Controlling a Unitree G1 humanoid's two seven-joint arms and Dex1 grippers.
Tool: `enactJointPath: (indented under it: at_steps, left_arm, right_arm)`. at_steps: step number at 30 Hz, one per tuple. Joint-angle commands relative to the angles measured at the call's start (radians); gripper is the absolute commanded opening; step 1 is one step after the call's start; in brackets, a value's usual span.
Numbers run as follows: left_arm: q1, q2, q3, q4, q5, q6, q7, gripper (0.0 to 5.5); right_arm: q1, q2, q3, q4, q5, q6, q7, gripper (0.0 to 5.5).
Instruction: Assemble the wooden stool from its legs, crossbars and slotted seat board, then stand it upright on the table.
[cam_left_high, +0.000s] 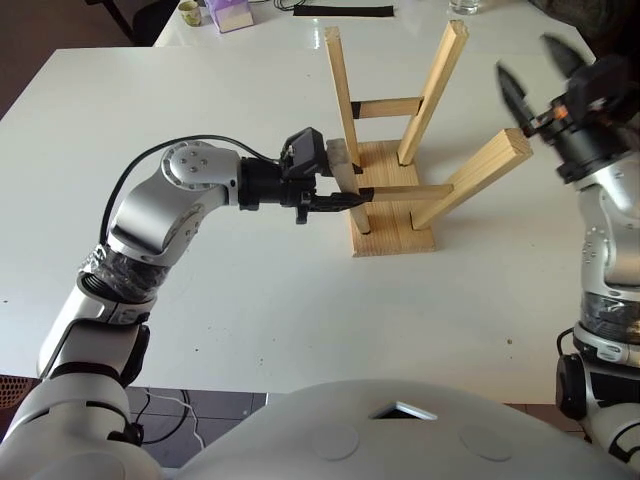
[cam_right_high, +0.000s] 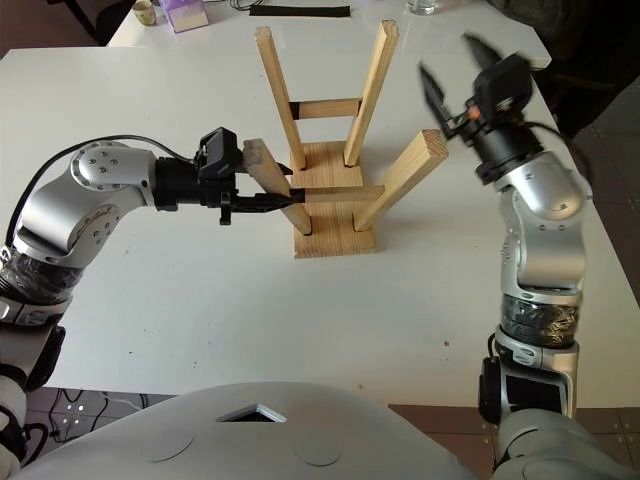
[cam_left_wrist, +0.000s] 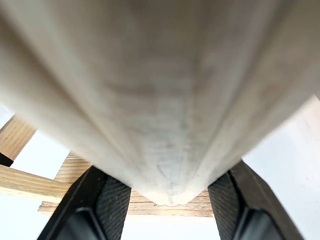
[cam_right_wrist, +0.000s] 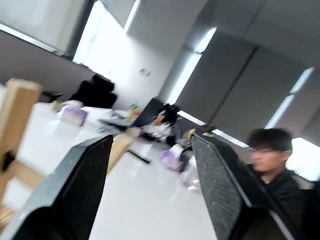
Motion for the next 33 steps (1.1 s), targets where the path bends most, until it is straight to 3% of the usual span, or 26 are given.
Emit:
enactJointPath:
  at_steps: [1, 7, 11, 20, 27, 33]
  left_arm:
    - [0.102, 0.027, -0.1, 0.068, 0.106, 0.158, 0.03, 2.05]
    - [0.056, 0.019, -0.124, 0.106, 0.123, 0.15, 0.0, 2.05]
    - [0.036, 0.015, -0.132, 0.126, 0.133, 0.146, -0.005, 2.05]
    - [0.033, 0.016, -0.146, 0.13, 0.139, 0.138, -0.013, 2.05]
    - [0.044, 0.016, -0.14, 0.109, 0.128, 0.151, -0.001, 2.05]
    - [0.044, 0.018, -0.146, 0.076, 0.116, 0.171, 0.001, 2.05]
  right_arm:
    - [-0.154, 0.087, 0.046, -0.25, 0.079, 0.173, -0.129, 2.87]
    - [-0.096, 0.283, 0.364, -0.442, 0.08, 0.388, -0.272, 2.87]
    - [0.007, 0.291, 0.494, -0.387, -0.001, 0.355, -0.277, 2.87]
    - [0.128, 0.32, 0.551, -0.261, -0.149, 0.222, -0.325, 2.87]
    - [0.084, 0.395, 0.483, -0.32, -0.16, 0.228, -0.357, 2.87]
    - [0.323, 0.37, 0.575, -0.106, -0.215, 0.332, -0.368, 2.87]
